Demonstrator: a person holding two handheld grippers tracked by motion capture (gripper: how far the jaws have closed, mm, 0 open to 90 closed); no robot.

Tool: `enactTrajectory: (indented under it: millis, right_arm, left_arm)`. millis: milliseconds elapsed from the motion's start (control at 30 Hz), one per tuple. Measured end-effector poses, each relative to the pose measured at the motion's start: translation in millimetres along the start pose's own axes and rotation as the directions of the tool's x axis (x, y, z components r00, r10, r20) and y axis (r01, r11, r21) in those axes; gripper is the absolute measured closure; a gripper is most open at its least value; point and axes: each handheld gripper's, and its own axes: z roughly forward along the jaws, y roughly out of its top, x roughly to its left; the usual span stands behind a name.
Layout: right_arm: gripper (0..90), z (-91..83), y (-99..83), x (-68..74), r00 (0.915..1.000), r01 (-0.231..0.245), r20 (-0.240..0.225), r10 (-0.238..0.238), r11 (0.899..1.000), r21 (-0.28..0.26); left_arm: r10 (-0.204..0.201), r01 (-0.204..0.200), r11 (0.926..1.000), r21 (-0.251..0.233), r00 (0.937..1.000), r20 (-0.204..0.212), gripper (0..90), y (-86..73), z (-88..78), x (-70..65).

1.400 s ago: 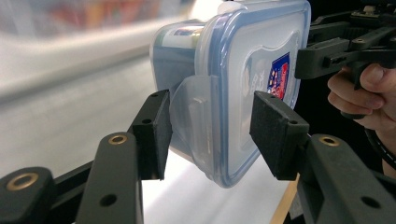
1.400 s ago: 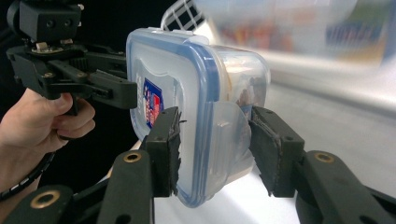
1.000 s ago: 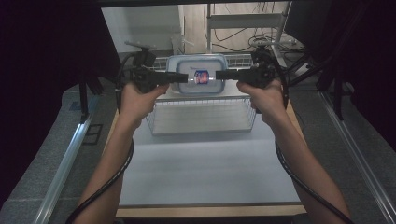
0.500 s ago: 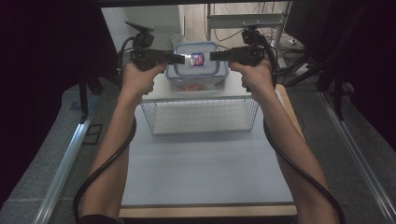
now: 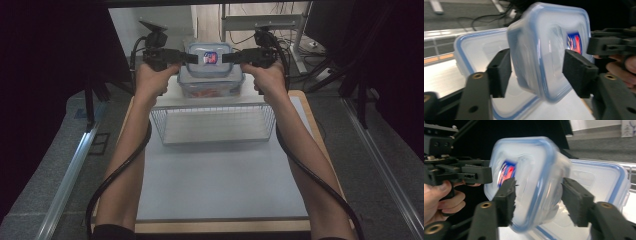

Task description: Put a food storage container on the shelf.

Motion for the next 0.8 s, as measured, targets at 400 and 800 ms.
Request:
enactTrajectory:
  millis: [400,800]
  right_arm:
    - [45.4,-6.2,-5.2,-5.5,0.9997,0.015,0.018,-0.014,0.999,-0.034]
    - [36.5,-12.8,-8.6,2.7,0.9957,0.076,0.058,-0.073,0.995,-0.067]
  left_arm:
    - [-0.011,0.012,0.9998,-0.016,0.9981,0.061,33.3,-8.4,1.3,-0.9]
    - [0.012,-0.011,0.9996,-0.024,0.9997,0.019,32.7,-12.5,2.7,-3.9]
